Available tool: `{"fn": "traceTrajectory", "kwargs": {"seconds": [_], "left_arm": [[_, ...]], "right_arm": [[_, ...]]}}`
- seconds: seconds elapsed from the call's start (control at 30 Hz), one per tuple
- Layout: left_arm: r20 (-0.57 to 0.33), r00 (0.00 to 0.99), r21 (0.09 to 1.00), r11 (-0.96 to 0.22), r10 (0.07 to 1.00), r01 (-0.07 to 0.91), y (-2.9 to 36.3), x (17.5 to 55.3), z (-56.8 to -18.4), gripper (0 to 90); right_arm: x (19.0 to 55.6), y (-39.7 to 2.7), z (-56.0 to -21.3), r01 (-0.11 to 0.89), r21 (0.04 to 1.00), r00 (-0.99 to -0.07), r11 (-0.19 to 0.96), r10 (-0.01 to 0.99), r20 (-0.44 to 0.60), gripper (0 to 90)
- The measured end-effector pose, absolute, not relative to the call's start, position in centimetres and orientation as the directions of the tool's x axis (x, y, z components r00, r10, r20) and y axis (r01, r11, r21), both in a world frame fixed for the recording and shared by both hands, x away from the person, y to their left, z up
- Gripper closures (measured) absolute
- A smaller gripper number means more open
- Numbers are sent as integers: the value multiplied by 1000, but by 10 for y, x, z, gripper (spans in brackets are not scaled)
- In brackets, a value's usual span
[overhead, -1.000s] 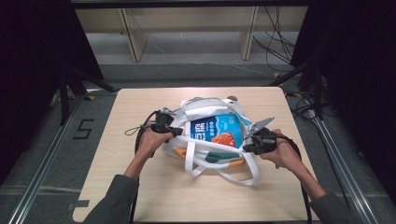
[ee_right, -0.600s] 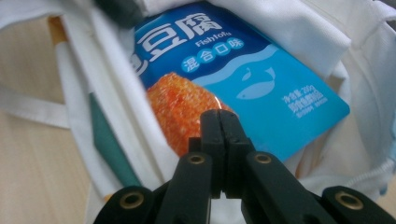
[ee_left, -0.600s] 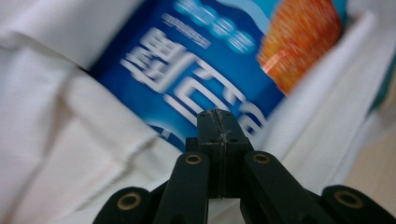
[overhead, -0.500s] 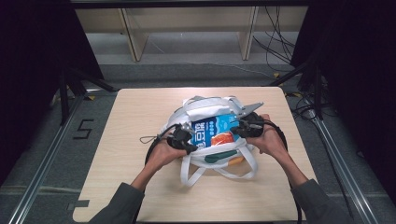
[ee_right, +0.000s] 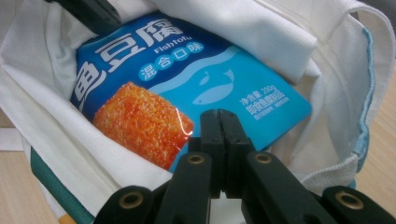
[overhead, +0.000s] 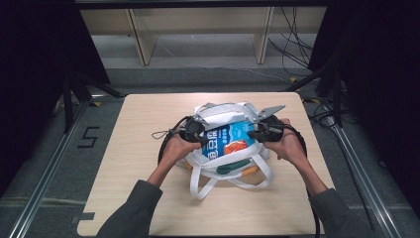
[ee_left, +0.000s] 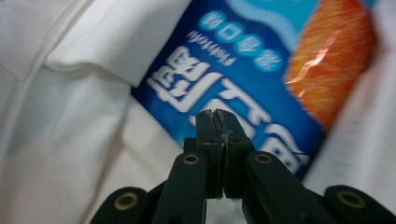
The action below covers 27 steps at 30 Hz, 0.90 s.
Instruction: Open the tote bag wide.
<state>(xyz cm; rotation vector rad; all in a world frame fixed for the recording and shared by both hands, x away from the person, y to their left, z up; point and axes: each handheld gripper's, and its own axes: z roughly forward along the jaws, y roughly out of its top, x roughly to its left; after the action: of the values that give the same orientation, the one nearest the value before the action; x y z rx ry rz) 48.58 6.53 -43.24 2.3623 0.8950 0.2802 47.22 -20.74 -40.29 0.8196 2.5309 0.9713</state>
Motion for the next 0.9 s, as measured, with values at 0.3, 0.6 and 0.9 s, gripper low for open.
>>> {"fn": "traceTrajectory", "kwargs": {"seconds": [0.3,0.6,0.9], "left_arm": [[80,696,534,-620,714,575,89,492,-439,895],[23,698,666,-531,716,523,95,482,-415,860],[-40,619,651,-449,784,612,136,488,-439,894]], "right_arm": [[471,-220,-402,435,678,-769,592,636,-62,900],[470,-224,-399,410,699,-776,585,627,-69,900],[464,-234,-427,476,603,-762,640,643,-81,900]]}}
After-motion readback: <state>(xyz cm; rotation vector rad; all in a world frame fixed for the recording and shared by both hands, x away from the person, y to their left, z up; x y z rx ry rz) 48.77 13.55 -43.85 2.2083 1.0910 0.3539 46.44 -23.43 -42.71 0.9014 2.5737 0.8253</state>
